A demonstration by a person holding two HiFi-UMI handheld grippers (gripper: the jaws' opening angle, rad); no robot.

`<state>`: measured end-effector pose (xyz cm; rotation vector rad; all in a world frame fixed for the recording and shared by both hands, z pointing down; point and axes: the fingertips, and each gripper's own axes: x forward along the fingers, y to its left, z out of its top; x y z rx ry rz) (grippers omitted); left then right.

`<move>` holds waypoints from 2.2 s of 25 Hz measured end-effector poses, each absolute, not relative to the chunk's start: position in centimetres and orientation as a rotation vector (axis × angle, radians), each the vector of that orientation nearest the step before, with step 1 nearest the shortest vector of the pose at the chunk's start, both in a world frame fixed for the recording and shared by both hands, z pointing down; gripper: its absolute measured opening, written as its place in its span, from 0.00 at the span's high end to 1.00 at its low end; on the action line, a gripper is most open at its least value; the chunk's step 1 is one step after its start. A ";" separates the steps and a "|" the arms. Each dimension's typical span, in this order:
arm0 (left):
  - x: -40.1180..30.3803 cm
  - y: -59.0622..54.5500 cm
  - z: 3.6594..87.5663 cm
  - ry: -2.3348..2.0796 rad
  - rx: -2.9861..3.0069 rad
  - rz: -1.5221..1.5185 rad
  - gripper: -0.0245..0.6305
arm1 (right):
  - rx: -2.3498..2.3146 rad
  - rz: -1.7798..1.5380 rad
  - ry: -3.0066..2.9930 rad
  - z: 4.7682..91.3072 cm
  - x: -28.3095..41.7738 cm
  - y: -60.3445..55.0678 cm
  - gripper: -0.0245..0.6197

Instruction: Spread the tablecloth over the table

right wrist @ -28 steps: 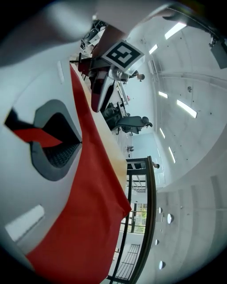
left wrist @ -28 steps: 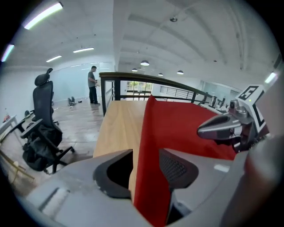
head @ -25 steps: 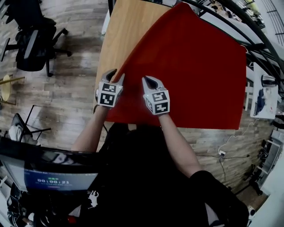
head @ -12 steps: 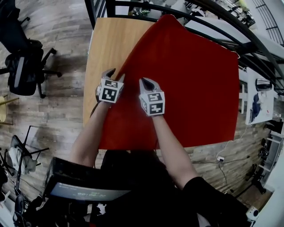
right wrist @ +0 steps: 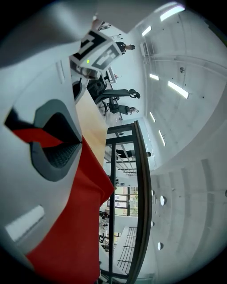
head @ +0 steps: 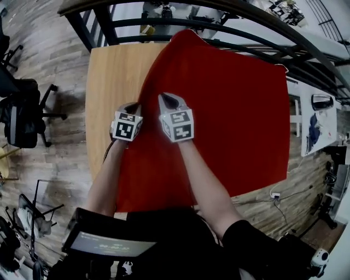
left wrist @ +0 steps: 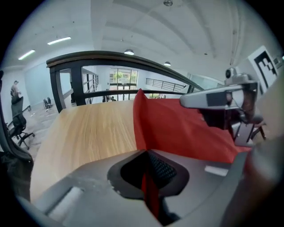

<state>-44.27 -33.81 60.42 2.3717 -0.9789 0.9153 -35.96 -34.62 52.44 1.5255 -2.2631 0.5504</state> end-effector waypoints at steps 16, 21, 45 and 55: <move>-26.6 -18.6 58.5 -0.503 2.712 1.025 0.84 | 1.551 0.812 -1.945 59.0 -22.6 -31.1 0.94; -27.0 -26.9 53.3 -0.600 2.650 0.652 0.71 | 1.536 0.785 -1.886 61.2 -19.5 -28.3 0.94; -31.8 -56.5 52.4 -0.995 2.823 1.162 0.95 | 1.598 0.634 -2.143 56.5 -21.1 -29.9 0.85; -44.4 -65.5 52.9 -1.318 2.634 1.447 0.94 | 1.442 0.599 -2.319 54.5 -30.1 -37.1 0.86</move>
